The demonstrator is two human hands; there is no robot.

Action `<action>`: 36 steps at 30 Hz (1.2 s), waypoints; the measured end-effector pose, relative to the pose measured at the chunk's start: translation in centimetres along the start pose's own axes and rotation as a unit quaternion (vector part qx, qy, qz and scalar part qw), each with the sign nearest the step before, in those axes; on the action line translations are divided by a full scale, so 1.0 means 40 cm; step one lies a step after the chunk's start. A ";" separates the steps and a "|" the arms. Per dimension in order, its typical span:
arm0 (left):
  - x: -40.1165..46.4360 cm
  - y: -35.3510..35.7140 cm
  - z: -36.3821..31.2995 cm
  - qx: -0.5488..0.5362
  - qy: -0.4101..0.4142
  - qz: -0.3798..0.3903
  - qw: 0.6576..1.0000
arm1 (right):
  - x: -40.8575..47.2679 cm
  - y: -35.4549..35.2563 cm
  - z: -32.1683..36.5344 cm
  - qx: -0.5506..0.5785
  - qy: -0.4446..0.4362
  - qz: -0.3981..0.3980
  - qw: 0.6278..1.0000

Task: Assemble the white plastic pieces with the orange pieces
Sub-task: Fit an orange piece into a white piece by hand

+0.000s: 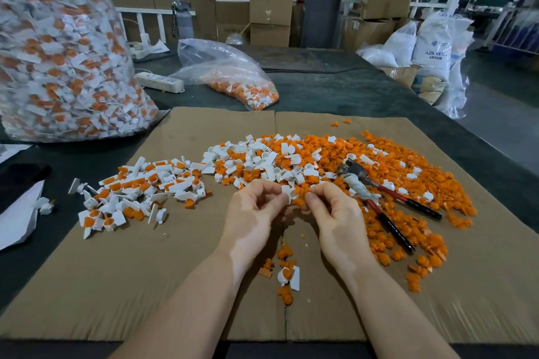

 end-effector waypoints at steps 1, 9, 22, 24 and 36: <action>0.000 0.001 -0.001 0.015 0.005 -0.007 1.000 | 0.000 -0.001 0.002 0.013 0.000 -0.002 1.000; -0.030 0.015 -0.034 0.154 0.113 -0.066 0.979 | 0.002 0.000 -0.004 0.017 0.004 0.006 1.000; -0.015 -0.003 -0.014 0.071 0.063 -0.067 0.993 | -0.005 -0.001 0.007 -0.027 -0.015 0.014 0.999; -0.012 -0.009 -0.007 0.033 0.038 -0.057 0.997 | -0.008 0.003 0.018 -0.076 -0.048 0.023 0.996; -0.023 0.014 -0.016 0.198 0.094 -0.056 0.974 | -0.014 0.005 0.058 -0.212 -0.141 0.008 0.967</action>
Point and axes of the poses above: each hand's wrist, its own x-axis towards the middle knuckle, its own y-axis out of the palm, z = x × y, the point moved 6 cm from there along x, towards the middle knuckle, and after that the axes turned 13 degrees about -y, right-handed, at the moved point
